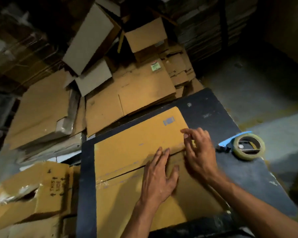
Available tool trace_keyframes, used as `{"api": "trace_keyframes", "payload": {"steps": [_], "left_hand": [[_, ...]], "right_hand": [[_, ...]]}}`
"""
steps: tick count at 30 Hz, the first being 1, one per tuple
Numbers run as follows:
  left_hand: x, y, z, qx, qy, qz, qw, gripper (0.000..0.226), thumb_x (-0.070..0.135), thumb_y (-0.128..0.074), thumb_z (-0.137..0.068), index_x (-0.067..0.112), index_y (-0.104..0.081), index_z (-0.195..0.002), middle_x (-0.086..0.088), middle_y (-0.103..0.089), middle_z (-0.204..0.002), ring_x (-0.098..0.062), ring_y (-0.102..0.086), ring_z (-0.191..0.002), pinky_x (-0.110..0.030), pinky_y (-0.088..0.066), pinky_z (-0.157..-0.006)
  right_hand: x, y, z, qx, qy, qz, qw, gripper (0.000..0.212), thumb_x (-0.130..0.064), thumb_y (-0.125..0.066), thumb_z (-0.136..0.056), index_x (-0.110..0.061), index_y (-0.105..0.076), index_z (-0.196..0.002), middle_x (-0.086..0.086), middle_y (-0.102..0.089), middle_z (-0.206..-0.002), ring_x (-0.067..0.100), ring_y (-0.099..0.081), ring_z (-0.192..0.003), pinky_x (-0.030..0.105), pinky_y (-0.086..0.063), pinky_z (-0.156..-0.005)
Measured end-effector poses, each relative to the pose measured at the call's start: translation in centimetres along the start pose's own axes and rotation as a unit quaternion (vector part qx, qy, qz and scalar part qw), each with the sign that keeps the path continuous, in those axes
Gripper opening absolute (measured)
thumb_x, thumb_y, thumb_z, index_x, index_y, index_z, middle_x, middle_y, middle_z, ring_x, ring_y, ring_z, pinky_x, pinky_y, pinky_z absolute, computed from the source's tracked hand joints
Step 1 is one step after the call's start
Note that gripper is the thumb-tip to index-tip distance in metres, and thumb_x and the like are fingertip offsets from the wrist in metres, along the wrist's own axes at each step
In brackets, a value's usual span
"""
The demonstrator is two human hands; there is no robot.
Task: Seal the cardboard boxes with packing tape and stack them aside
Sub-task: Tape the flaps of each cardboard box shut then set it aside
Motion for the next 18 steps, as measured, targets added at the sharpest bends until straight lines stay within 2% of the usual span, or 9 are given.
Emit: {"api": "trace_keyframes", "payload": {"steps": [4, 6, 7, 9, 10, 12, 14, 16, 18], "left_hand": [[-7.0, 5.3, 3.5, 0.080, 0.023, 0.046, 0.995, 0.060, 0.049, -0.055, -0.100, 0.037, -0.039, -0.157, 0.028, -0.023, -0.157, 0.012, -0.019, -0.142, -0.011, -0.016, -0.117], [-11.9, 8.0, 6.1, 0.129, 0.043, 0.076, 0.988, 0.054, 0.042, -0.060, -0.099, 0.034, -0.049, -0.151, 0.029, -0.034, -0.150, 0.013, -0.029, -0.137, -0.002, -0.015, -0.110], [-14.7, 9.5, 7.6, 0.166, 0.055, 0.107, 0.979, 0.049, 0.038, -0.064, -0.098, 0.033, -0.055, -0.146, 0.028, -0.041, -0.147, 0.012, -0.036, -0.134, -0.001, -0.020, -0.108], [-20.6, 11.4, 10.5, 0.235, 0.085, 0.194, 0.949, 0.041, 0.031, -0.069, -0.096, 0.032, -0.064, -0.137, 0.026, -0.055, -0.140, 0.010, -0.052, -0.125, -0.011, -0.041, -0.107], [-23.8, 11.7, 11.7, 0.262, 0.109, 0.249, 0.926, 0.037, 0.026, -0.071, -0.096, 0.032, -0.067, -0.132, 0.025, -0.062, -0.133, 0.009, -0.058, -0.120, -0.019, -0.050, -0.104], [-29.9, 10.9, 13.4, 0.279, 0.170, 0.385, 0.863, 0.029, 0.022, -0.070, -0.098, 0.032, -0.070, -0.125, 0.021, -0.072, -0.119, 0.006, -0.066, -0.112, -0.030, -0.056, -0.102], [-34.7, 9.2, 14.9, 0.290, 0.225, 0.522, 0.770, 0.021, 0.035, -0.062, -0.102, 0.030, -0.072, -0.121, 0.016, -0.076, -0.114, -0.004, -0.069, -0.114, -0.036, -0.054, -0.104], [-37.2, 7.5, 15.3, 0.273, 0.237, 0.627, 0.691, 0.056, 0.063, -0.047, -0.095, 0.026, -0.066, -0.132, 0.013, -0.072, -0.125, -0.006, -0.064, -0.122, -0.037, -0.045, -0.113], [-37.6, 6.1, 14.5, 0.227, 0.227, 0.696, 0.642, 0.089, 0.085, -0.036, -0.084, 0.023, -0.054, -0.147, 0.014, -0.062, -0.139, 0.001, -0.056, -0.130, -0.033, -0.033, -0.120]], "right_hand": [[-7.9, -8.8, 2.3, -0.115, 0.117, 0.033, 0.986, 0.023, -0.022, -0.056, -0.101, -0.023, -0.071, -0.118, -0.007, -0.065, -0.102, 0.017, -0.053, -0.093, 0.041, -0.050, -0.076], [-11.1, -13.5, 4.5, -0.158, 0.146, 0.050, 0.975, 0.022, -0.019, -0.061, -0.099, -0.025, -0.072, -0.116, -0.009, -0.065, -0.104, 0.014, -0.052, -0.095, 0.040, -0.051, -0.079], [-12.5, -15.9, 5.8, -0.177, 0.157, 0.055, 0.970, 0.021, -0.019, -0.063, -0.098, -0.026, -0.072, -0.116, -0.011, -0.066, -0.105, 0.014, -0.053, -0.097, 0.039, -0.051, -0.081], [-14.5, -20.3, 7.8, -0.211, 0.167, 0.071, 0.961, 0.020, -0.023, -0.062, -0.100, -0.029, -0.071, -0.117, -0.013, -0.066, -0.111, 0.012, -0.054, -0.104, 0.039, -0.052, -0.085], [-15.1, -22.5, 8.6, -0.227, 0.170, 0.089, 0.955, 0.021, -0.027, -0.060, -0.101, -0.030, -0.069, -0.120, -0.013, -0.065, -0.116, 0.012, -0.054, -0.109, 0.039, -0.052, -0.089], [-15.5, -26.5, 9.7, -0.264, 0.173, 0.146, 0.938, 0.029, -0.037, -0.053, -0.105, -0.031, -0.064, -0.131, -0.011, -0.061, -0.133, 0.014, -0.050, -0.128, 0.043, -0.048, -0.102], [-15.1, -29.4, 10.5, -0.300, 0.161, 0.204, 0.918, 0.046, -0.048, -0.039, -0.107, -0.030, -0.055, -0.145, -0.007, -0.050, -0.153, 0.017, -0.033, -0.149, 0.048, -0.037, -0.117], [-14.7, -31.1, 10.6, -0.314, 0.154, 0.251, 0.903, 0.062, -0.058, -0.022, -0.106, -0.027, -0.043, -0.156, -0.004, -0.035, -0.165, 0.016, -0.013, -0.157, 0.049, -0.022, -0.125], [-14.3, -32.1, 10.9, -0.333, 0.159, 0.298, 0.880, 0.071, -0.062, -0.010, -0.103, -0.027, -0.028, -0.162, -0.006, -0.017, -0.170, 0.011, 0.005, -0.158, 0.046, -0.009, -0.129]]}}
Point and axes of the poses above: each hand's wrist, its own z-axis away from the middle knuckle, its own y-axis out of the back of the hand, x = y × z, the point moved 9 cm from there along -z, towards the middle knuckle
